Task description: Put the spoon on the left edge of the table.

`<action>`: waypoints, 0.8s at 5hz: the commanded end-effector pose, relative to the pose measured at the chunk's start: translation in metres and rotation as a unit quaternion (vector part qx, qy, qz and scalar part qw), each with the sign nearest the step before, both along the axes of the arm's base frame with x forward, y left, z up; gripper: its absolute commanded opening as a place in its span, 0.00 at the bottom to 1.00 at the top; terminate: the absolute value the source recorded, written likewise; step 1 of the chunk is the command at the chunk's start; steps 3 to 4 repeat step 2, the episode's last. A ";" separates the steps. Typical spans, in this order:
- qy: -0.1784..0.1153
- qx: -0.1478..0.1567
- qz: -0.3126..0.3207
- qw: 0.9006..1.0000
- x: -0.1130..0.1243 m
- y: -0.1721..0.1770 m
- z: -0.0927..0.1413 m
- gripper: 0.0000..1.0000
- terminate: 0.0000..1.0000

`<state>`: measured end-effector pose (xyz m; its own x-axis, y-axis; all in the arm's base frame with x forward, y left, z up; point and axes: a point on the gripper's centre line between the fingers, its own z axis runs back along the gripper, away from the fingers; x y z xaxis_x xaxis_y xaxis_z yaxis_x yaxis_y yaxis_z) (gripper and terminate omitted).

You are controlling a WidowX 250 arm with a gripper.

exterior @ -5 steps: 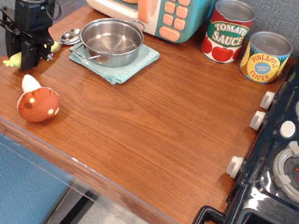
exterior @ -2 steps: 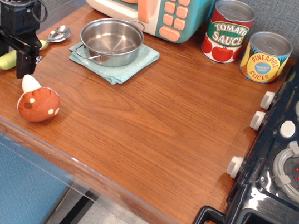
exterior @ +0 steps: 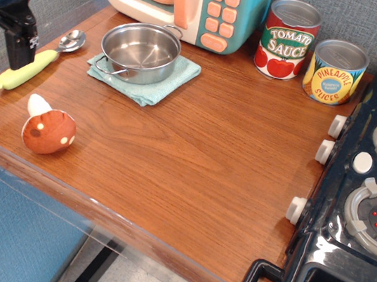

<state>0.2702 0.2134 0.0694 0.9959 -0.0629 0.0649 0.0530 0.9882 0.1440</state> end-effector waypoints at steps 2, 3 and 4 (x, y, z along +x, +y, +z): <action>-0.010 0.026 0.012 1.000 0.000 0.004 0.022 1.00 1.00; -0.010 0.026 0.012 1.000 0.000 0.004 0.022 1.00 1.00; -0.010 0.026 0.012 1.000 0.000 0.004 0.022 1.00 1.00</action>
